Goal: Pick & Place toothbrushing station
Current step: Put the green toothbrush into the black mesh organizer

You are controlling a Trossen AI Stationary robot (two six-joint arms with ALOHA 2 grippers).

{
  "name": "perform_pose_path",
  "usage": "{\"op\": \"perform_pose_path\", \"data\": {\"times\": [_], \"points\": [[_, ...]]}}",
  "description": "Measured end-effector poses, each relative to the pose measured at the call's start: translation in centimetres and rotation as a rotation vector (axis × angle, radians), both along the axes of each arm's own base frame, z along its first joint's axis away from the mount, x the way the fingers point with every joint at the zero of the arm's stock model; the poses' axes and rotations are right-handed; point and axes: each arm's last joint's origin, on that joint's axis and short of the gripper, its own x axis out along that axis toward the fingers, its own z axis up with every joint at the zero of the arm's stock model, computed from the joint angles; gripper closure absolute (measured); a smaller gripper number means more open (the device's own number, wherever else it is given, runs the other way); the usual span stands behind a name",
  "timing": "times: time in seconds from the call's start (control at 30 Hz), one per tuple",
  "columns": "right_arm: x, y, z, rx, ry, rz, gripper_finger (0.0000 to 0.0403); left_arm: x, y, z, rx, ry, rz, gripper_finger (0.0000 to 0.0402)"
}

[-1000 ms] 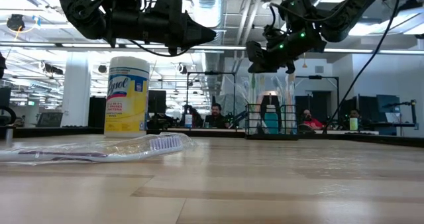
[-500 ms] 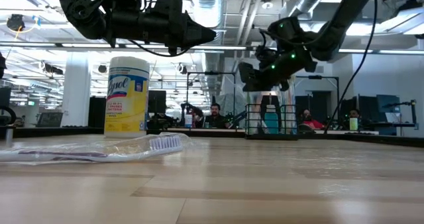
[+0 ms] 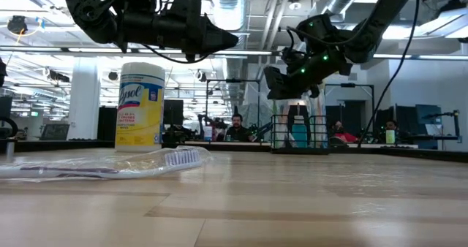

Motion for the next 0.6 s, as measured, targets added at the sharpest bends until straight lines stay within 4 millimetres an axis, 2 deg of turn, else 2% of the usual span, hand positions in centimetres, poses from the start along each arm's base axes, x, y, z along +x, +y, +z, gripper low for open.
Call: {"op": "perform_pose_path", "data": {"times": [0.2, 0.47, 0.6], "points": [[0.0, 0.2, -0.1, 0.003, 0.012, 0.007, 0.0313, 0.0, 0.0, 0.0, -0.001, 0.003, 0.000, 0.0325], [0.0, 1.8, 1.5, -0.025, 0.027, 0.058, 0.0239, 0.0, 0.0, -0.3, -0.047, 0.017, -0.009, 0.0325], [-0.2, 2.5, 2.0, -0.016, 0.052, 0.074, 0.0212, 0.1, -0.3, -0.5, -0.076, 0.034, -0.084, 0.0325]]}}
